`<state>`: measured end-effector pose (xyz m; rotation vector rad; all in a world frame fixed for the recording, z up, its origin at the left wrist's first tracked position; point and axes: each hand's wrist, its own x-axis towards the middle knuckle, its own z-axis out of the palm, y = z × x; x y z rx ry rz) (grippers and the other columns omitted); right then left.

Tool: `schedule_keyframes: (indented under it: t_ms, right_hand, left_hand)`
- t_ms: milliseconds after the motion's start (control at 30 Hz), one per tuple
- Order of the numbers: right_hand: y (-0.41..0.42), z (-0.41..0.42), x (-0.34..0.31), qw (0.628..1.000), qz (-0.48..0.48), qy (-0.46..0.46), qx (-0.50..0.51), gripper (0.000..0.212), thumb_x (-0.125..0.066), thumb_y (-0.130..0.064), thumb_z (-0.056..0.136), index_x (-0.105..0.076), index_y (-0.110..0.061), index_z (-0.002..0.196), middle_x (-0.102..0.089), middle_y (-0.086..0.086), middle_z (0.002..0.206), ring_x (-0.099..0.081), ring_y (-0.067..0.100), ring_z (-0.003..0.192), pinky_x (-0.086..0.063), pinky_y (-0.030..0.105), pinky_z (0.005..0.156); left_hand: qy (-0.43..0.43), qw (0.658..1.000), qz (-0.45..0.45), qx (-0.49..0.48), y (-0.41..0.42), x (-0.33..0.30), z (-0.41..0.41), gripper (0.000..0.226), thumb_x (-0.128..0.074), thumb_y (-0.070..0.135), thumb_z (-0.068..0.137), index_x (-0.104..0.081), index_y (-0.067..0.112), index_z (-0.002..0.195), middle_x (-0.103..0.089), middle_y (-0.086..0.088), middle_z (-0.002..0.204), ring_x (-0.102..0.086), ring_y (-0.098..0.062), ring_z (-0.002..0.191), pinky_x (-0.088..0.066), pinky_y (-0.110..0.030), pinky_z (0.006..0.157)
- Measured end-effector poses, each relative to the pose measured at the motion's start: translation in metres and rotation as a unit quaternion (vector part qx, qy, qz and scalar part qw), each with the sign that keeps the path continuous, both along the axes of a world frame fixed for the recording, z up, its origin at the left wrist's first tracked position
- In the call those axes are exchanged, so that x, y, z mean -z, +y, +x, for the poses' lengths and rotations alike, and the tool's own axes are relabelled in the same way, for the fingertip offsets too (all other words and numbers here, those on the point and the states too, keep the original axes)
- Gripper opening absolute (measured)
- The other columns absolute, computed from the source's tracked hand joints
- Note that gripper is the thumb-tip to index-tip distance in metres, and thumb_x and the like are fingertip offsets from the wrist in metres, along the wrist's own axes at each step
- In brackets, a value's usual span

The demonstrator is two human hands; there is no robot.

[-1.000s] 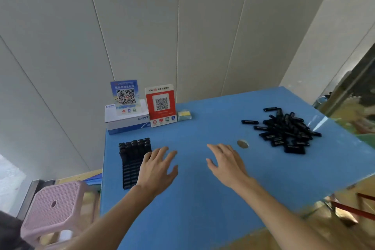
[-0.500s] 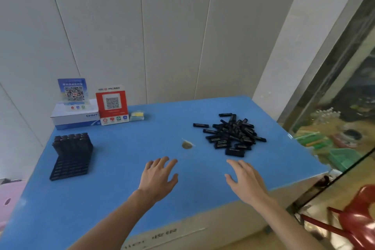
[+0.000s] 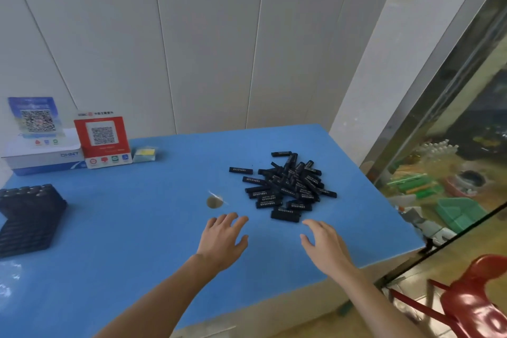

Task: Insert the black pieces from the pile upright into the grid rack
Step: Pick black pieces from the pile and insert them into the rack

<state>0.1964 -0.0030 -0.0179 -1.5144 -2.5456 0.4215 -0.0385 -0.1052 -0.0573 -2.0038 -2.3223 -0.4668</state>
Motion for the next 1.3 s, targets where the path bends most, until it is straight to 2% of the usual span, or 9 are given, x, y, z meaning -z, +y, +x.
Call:
schedule_keyframes:
  t_ms: [133, 333, 433, 533, 667, 767, 933, 1100, 1300]
  right_hand:
    - [0.043, 0.007, 0.004, 1.0, -0.009, -0.013, 0.005, 0.036, -0.047, -0.032, 0.095, -0.048, -0.021, 0.13, -0.057, -0.001, 0.123, -0.05, 0.018, 0.114, -0.046, 0.031, 0.089]
    - [0.092, 0.012, 0.01, 1.0, -0.013, -0.002, -0.02, 0.033, -0.048, -0.025, 0.095, -0.052, -0.021, 0.127, -0.056, -0.005, 0.124, -0.05, 0.016, 0.115, -0.045, 0.028, 0.091]
    - [0.106, 0.009, 0.02, 0.998, -0.021, 0.0, -0.053, 0.032, -0.049, -0.024, 0.095, -0.053, -0.022, 0.126, -0.057, -0.007, 0.123, -0.051, 0.016, 0.113, -0.046, 0.03, 0.089]
    - [0.119, 0.006, 0.031, 0.996, -0.025, 0.0, -0.081, 0.032, -0.05, -0.024, 0.094, -0.053, -0.022, 0.126, -0.056, -0.008, 0.123, -0.052, 0.016, 0.11, -0.045, 0.027, 0.088]
    - [0.132, 0.009, 0.041, 0.993, -0.016, -0.003, -0.118, 0.03, -0.05, -0.027, 0.094, -0.054, -0.022, 0.124, -0.053, -0.008, 0.116, -0.055, 0.016, 0.099, -0.045, 0.026, 0.08]
    - [0.14, 0.014, 0.044, 0.988, -0.013, -0.015, -0.155, 0.028, -0.05, -0.027, 0.095, -0.055, -0.021, 0.122, -0.053, -0.006, 0.111, -0.053, 0.017, 0.099, -0.046, 0.028, 0.08]
    - [0.148, 0.023, 0.049, 0.983, -0.026, -0.011, -0.18, 0.026, -0.052, -0.03, 0.094, -0.058, -0.019, 0.117, -0.052, -0.004, 0.108, -0.05, 0.017, 0.099, -0.044, 0.026, 0.08]
    - [0.149, 0.033, 0.051, 0.98, -0.028, 0.003, -0.199, 0.013, -0.058, -0.026, 0.089, -0.053, -0.022, 0.101, -0.054, -0.008, 0.102, -0.048, 0.013, 0.098, -0.041, 0.022, 0.078]
    - [0.153, 0.032, 0.037, 0.969, -0.051, 0.082, -0.228, 0.012, -0.059, -0.016, 0.087, -0.056, -0.02, 0.098, -0.06, -0.008, 0.095, -0.051, 0.014, 0.092, -0.04, 0.024, 0.067]
  left_hand:
    - [-0.026, 0.999, -0.011, 0.03, 0.046, 0.012, 0.014, 0.037, -0.058, 0.038, 0.078, -0.059, 0.024, 0.112, -0.064, 0.001, 0.105, -0.063, -0.021, 0.088, -0.05, -0.036, 0.077]
    - [-0.05, 0.995, -0.027, 0.087, 0.094, 0.02, 0.038, 0.04, -0.049, 0.033, 0.086, -0.052, 0.021, 0.124, -0.056, 0.0, 0.122, -0.055, -0.023, 0.107, -0.044, -0.036, 0.087]
    - [-0.039, 0.994, -0.013, 0.101, 0.105, 0.028, 0.046, 0.039, -0.063, 0.033, 0.075, -0.056, 0.025, 0.113, -0.061, 0.005, 0.108, -0.06, -0.017, 0.095, -0.05, -0.029, 0.073]
    - [-0.022, 0.995, -0.011, 0.096, 0.11, 0.035, 0.053, 0.039, -0.074, 0.037, 0.065, -0.059, 0.029, 0.1, -0.059, 0.01, 0.096, -0.06, -0.011, 0.081, -0.048, -0.02, 0.063]
    - [-0.023, 0.997, -0.005, 0.074, 0.11, 0.041, 0.063, 0.04, -0.075, 0.042, 0.064, -0.059, 0.03, 0.099, -0.056, 0.01, 0.097, -0.056, -0.01, 0.079, -0.047, -0.018, 0.065]
    - [-0.01, 0.999, -0.011, 0.049, 0.109, 0.039, 0.075, 0.043, -0.081, 0.043, 0.06, -0.061, 0.03, 0.095, -0.056, 0.01, 0.091, -0.058, -0.01, 0.077, -0.048, -0.017, 0.063]
    - [0.0, 1.0, -0.009, 0.001, 0.105, 0.039, 0.094, 0.036, -0.086, 0.036, 0.058, -0.065, 0.029, 0.087, -0.058, 0.011, 0.084, -0.059, -0.01, 0.072, -0.048, -0.017, 0.061]
    - [0.027, 0.999, -0.005, -0.032, 0.095, 0.036, 0.11, 0.029, -0.082, 0.027, 0.067, -0.065, 0.025, 0.09, -0.06, 0.009, 0.089, -0.056, -0.011, 0.077, -0.041, -0.019, 0.069]
    - [0.022, 0.996, -0.058, -0.062, 0.073, 0.029, 0.119, 0.053, -0.079, 0.012, 0.061, -0.05, 0.028, 0.103, -0.059, 0.013, 0.091, -0.056, -0.01, 0.076, -0.037, -0.017, 0.068]
